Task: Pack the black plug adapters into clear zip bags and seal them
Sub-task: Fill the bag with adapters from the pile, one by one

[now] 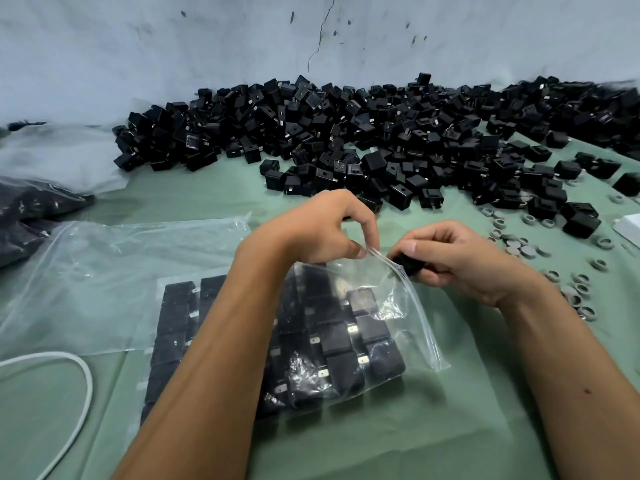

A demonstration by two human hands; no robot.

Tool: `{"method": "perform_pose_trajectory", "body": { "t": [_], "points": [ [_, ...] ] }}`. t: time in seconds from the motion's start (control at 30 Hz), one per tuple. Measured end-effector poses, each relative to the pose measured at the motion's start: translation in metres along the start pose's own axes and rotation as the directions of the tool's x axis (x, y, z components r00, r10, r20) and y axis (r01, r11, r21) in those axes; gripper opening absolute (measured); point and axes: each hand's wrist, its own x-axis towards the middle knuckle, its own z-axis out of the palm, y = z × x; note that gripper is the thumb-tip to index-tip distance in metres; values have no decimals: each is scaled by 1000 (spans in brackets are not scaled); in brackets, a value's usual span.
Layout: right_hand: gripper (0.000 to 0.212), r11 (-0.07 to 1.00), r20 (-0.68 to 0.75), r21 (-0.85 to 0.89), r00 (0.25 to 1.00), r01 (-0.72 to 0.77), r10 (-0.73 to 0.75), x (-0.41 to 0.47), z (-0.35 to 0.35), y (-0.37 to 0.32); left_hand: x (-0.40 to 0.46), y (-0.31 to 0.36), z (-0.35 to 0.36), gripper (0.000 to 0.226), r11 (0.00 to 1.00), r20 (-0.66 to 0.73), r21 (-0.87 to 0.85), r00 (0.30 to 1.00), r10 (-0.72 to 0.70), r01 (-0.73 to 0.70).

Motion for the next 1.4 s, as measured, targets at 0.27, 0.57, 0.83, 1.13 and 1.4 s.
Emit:
{"method": "perform_pose_trajectory", "body": {
  "t": [0.27,0.57,0.83,1.13,1.4],
  "points": [
    [36,1000,31,-11,1000,-5,5,-2,12,-7,1,8,5,13,995,-130,9,986,101,-101],
    [35,995,-84,-94,996,14,-22,8,38,-7,-1,15,2,19,994,-163,30,981,105,-101],
    [21,996,-126,-77,991,41,-50,12,50,-3,3,9,4,20,998,-159,-8,985,68,-70],
    [26,998,-208,-59,978,2,-15,17,53,2,-19,-20,-23,20,950,39,44,950,-310,308],
    [23,996,-185,-94,983,-13,-5,19,56,4,-25,-30,-23,18,917,55,2,916,-397,398]
  ]
}}
